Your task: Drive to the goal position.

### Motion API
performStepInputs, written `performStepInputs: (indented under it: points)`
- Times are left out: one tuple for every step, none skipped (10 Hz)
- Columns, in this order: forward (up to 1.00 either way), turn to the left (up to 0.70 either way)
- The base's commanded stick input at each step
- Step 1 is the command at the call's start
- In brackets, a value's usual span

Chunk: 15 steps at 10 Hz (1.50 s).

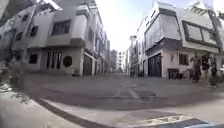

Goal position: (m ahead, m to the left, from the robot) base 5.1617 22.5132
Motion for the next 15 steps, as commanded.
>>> performStepInputs:
  points:
    - [1.0, 0.0]
    - [1.0, 0.0]
    - [1.0, 0.0]
    - [1.0, 0.0]
    - [1.0, 0.3]
    - [1.0, 0.4]
    - [1.0, 0.4]
    - [1.0, 0.4]
    - [1.0, 0.4]
    - [1.0, 0.4]
    - [1.0, 0.4]
    - [1.0, 0.4]
    - [1.0, 0.4]
    - [1.0, 0.4]
    - [1.0, 0.4]
